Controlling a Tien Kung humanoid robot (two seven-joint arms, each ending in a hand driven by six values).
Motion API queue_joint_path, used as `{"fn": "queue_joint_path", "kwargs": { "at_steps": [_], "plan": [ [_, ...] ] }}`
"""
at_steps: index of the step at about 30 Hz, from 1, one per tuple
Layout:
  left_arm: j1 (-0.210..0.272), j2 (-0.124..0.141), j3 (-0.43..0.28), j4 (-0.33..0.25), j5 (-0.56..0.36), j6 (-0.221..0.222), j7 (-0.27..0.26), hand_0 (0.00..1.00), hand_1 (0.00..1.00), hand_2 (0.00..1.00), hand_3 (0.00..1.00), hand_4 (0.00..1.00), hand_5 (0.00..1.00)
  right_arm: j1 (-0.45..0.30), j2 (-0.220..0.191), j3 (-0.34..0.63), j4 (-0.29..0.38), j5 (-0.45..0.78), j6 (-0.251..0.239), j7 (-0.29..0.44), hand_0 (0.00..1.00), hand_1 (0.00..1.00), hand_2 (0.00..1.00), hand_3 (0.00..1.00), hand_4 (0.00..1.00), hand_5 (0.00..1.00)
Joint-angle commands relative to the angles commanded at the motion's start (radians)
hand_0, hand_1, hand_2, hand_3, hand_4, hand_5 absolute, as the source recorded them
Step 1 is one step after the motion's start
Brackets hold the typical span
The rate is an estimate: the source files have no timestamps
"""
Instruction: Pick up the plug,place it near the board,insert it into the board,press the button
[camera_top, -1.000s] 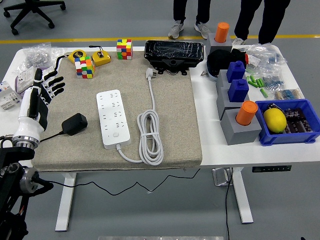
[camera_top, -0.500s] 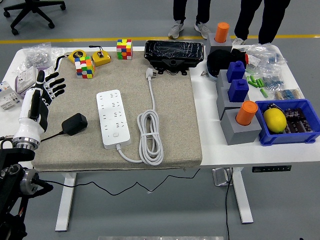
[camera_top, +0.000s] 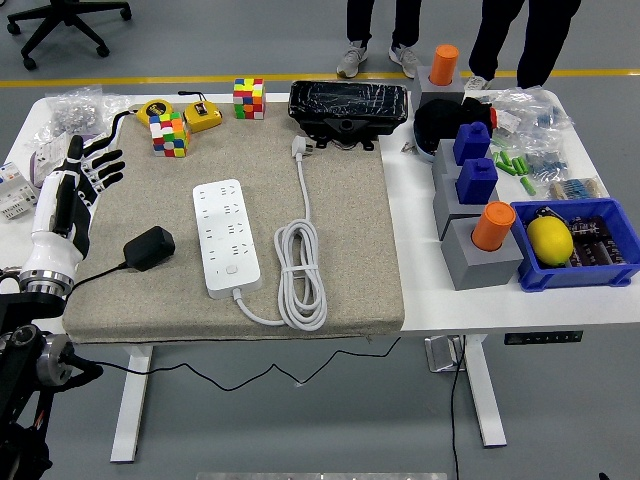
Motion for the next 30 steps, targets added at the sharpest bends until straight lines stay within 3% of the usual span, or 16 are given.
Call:
{"fn": "queue_joint_path", "kwargs": {
  "at_steps": [30],
  "plan": [
    [-0.002, -0.004, -0.008, -0.006, 0.025, 0.011, -0.006, 0.738, 0.729, 0.728, 0.742, 0.969, 0.910, 0.004, 0.003, 0.007, 0.000, -0.002, -0.002, 0.002, 0.802, 0.718, 0.713, 0.763, 0.998, 0.998]
  ]
}}
